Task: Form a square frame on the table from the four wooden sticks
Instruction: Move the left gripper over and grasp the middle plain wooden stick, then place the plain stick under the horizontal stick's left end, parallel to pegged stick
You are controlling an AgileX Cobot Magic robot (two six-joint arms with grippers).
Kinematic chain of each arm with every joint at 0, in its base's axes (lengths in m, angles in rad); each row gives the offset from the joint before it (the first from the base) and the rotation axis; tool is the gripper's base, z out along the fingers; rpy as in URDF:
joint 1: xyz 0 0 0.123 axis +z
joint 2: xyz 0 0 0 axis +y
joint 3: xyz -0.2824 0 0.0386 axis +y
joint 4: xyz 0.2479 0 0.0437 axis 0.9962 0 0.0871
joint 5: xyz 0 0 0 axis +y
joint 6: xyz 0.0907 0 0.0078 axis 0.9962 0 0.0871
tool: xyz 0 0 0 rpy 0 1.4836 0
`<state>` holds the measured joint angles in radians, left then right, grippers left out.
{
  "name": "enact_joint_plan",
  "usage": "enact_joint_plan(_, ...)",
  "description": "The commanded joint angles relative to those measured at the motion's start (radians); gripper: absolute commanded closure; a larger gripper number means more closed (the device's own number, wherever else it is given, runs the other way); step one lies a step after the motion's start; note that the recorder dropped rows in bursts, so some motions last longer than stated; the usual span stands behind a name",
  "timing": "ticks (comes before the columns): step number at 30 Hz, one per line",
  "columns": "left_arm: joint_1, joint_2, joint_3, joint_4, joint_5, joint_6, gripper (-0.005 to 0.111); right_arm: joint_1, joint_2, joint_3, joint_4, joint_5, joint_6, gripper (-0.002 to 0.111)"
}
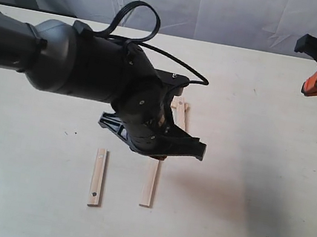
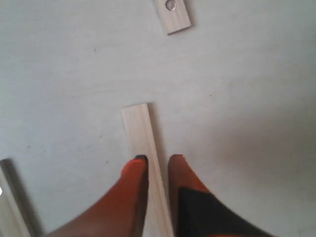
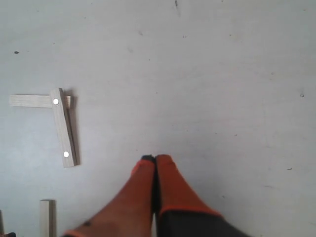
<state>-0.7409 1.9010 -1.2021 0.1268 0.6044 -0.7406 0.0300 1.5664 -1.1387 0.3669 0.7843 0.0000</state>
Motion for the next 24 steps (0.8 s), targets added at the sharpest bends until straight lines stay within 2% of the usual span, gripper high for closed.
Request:
enact_joint_plan(1, -0.007, 0.020, -0.002, 0.001, -0.008, -0.011, 0.075, -0.007, -0.003, 0.002, 0.000, -0.005, -0.008, 0.108)
enact_joint_plan(4, -0.007, 0.044, -0.002, -0.010, -0.001, -0.011, 0.068, -0.007, -0.003, 0.002, 0.000, -0.007, -0.008, 0.108)
enact_joint_plan(19, -0.007, 0.119, -0.002, -0.023, 0.013, -0.009, 0.068, -0.007, -0.003, 0.002, 0.000, -0.026, -0.008, 0.108)
enact_joint_plan(21, -0.007, 0.129, -0.002, -0.018, 0.025, -0.009, 0.071, -0.007, -0.003, 0.002, 0.000, -0.026, -0.008, 0.108)
enact_joint_plan(24, -0.007, 0.140, -0.002, -0.012, 0.049, -0.002, 0.080, -0.007, -0.003, 0.002, 0.000, -0.026, -0.008, 0.108)
